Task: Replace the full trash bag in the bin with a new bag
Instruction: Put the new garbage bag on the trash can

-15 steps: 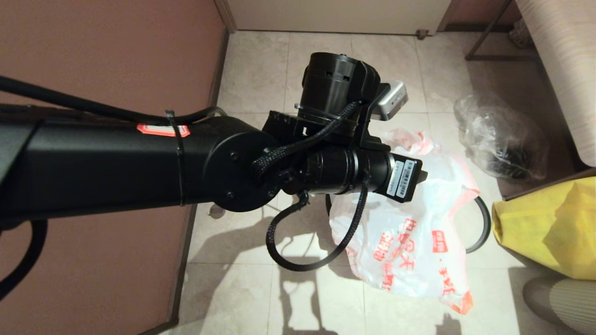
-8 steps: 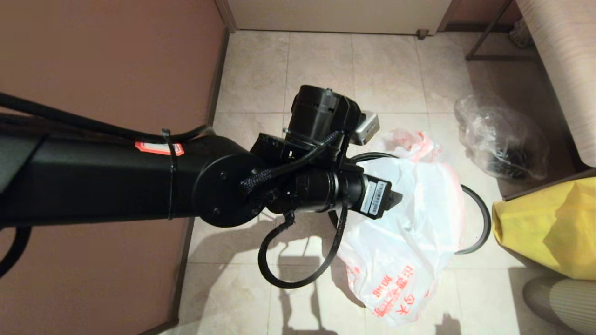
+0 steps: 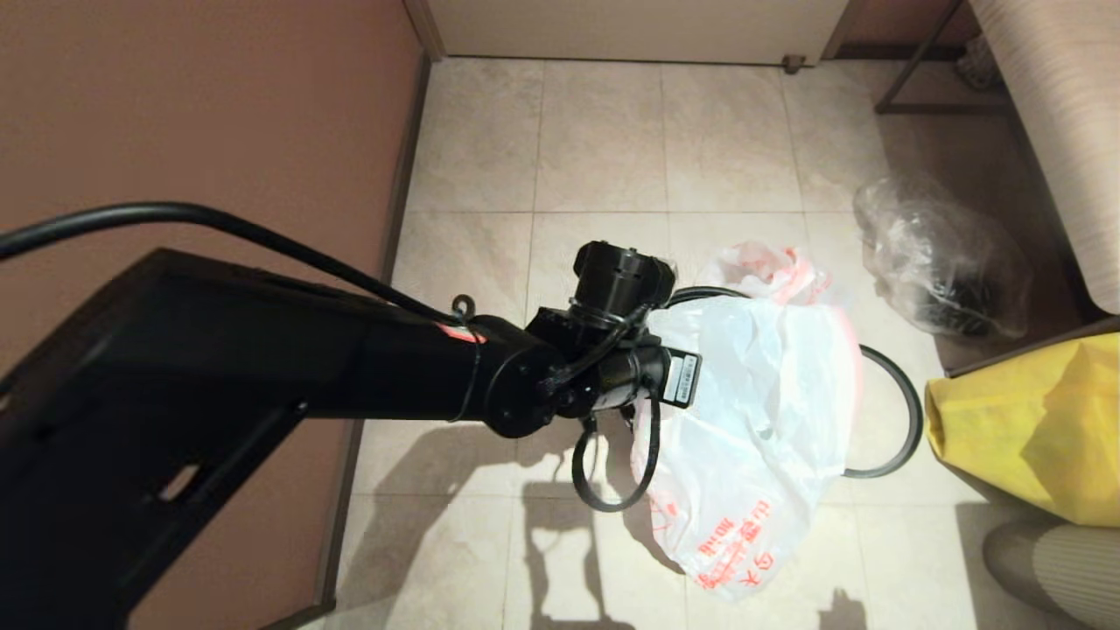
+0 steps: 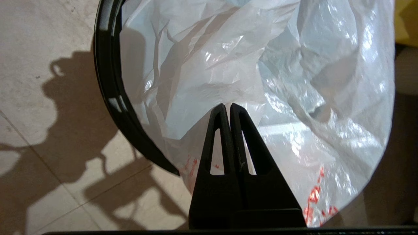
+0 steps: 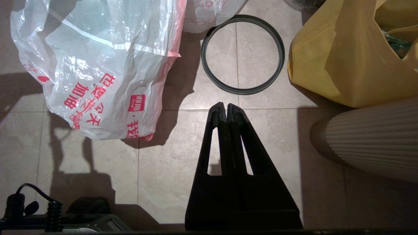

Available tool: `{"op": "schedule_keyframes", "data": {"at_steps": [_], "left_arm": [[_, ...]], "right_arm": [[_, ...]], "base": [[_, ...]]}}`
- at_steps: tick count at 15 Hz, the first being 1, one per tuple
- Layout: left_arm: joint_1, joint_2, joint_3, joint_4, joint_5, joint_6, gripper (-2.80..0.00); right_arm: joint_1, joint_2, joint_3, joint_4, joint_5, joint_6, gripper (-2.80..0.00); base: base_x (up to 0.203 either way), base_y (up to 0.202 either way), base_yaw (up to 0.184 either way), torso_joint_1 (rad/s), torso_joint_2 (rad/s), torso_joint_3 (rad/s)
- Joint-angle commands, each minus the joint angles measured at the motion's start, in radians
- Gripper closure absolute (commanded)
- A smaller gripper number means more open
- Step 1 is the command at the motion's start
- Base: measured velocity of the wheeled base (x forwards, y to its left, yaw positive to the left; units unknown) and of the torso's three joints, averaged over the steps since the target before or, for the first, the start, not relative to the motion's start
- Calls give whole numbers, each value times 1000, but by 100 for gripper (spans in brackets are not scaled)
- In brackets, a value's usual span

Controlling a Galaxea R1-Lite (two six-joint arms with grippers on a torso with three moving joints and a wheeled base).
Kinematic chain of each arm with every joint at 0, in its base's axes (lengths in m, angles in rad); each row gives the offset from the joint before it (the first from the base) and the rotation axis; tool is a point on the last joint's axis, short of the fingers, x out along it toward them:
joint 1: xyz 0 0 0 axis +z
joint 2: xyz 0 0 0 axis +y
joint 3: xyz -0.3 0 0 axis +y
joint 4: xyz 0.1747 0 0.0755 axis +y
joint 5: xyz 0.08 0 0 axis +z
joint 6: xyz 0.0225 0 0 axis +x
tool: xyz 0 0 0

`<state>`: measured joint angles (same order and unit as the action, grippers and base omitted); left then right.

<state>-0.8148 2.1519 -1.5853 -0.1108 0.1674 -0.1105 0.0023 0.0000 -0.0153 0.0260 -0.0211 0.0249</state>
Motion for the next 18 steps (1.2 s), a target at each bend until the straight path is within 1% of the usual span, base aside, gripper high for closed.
{"op": "schedule_keyframes", "data": {"at_steps": [1,4,5,6,7,8,9,10,13,14,15,17,18], "left_arm": [[4,130,-90,-6,7,-2,0],[17,285,-306,2,29,4,0],[28,343,-360,4,37,22,0],[45,386,-379,-8,40,88,0],[62,443,-385,-57,46,168,0],[81,485,-388,-152,56,221,0],[106,513,-391,-197,63,280,0],[126,531,-392,-209,65,320,0],[166,556,-392,-244,67,418,0],[175,559,-392,-263,80,458,0],[179,560,-391,-281,110,475,0],[176,561,-390,-269,142,518,0],[170,567,-390,-260,166,557,0]], "right_arm": [[1,2,0,0,0,1,0],[1,2,0,0,0,0,0],[1,2,0,0,0,1,0],[1,2,0,0,0,1,0],[1,2,0,0,0,1,0],[1,2,0,0,0,1,0],[1,2,0,0,0,0,0],[1,2,0,0,0,1,0],[1,2,0,0,0,1,0],[1,2,0,0,0,0,0],[1,2,0,0,0,0,0],[1,2,0,0,0,0,0],[1,2,0,0,0,1,0]], "base": [[0,0,0,0,0,0],[0,0,0,0,0,0],[0,0,0,0,0,0],[0,0,0,0,0,0],[0,0,0,0,0,0],[0,0,0,0,0,0],[0,0,0,0,0,0],[0,0,0,0,0,0],[0,0,0,0,0,0],[0,0,0,0,0,0],[0,0,0,0,0,0],[0,0,0,0,0,0],[0,0,0,0,0,0]]}}
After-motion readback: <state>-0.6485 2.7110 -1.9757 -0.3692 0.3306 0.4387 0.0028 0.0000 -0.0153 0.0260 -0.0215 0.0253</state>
